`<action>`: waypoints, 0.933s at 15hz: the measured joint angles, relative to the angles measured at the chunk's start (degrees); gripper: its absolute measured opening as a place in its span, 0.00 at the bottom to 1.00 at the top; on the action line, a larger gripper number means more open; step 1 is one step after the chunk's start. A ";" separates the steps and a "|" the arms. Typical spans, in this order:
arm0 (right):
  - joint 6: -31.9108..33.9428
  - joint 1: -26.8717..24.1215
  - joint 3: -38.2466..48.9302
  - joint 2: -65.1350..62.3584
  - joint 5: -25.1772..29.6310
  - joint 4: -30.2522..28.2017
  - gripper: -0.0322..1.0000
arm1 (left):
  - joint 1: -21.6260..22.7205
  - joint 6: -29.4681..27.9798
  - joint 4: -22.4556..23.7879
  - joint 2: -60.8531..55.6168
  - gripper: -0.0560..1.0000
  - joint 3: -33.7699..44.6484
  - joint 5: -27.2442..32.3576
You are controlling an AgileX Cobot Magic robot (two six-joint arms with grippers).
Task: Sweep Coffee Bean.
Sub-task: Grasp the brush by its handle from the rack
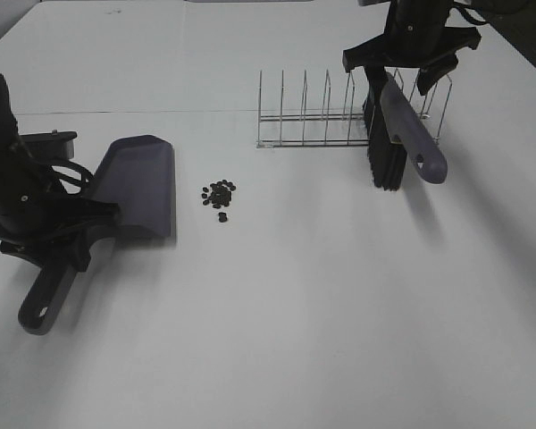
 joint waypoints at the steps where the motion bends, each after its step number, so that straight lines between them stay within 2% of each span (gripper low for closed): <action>1: 0.29 -0.57 -0.06 0.40 -0.23 0.29 0.61 | 0.00 0.00 0.00 0.00 0.38 0.00 0.00; 7: 0.34 -1.09 -0.11 3.44 -3.04 2.58 0.60 | 0.00 0.00 0.00 0.00 0.38 0.00 -0.06; 10: 0.34 -1.09 -0.11 6.02 -3.09 2.41 0.49 | 0.00 0.00 0.00 0.00 0.38 0.00 -0.29; 12: 0.40 -1.09 -0.11 6.19 -3.04 1.83 0.36 | 0.00 0.00 0.00 0.00 0.38 0.00 -0.34; 14: 1.95 -1.26 -0.11 6.19 -2.98 0.92 0.33 | 0.00 0.00 0.00 0.00 0.38 0.00 -0.46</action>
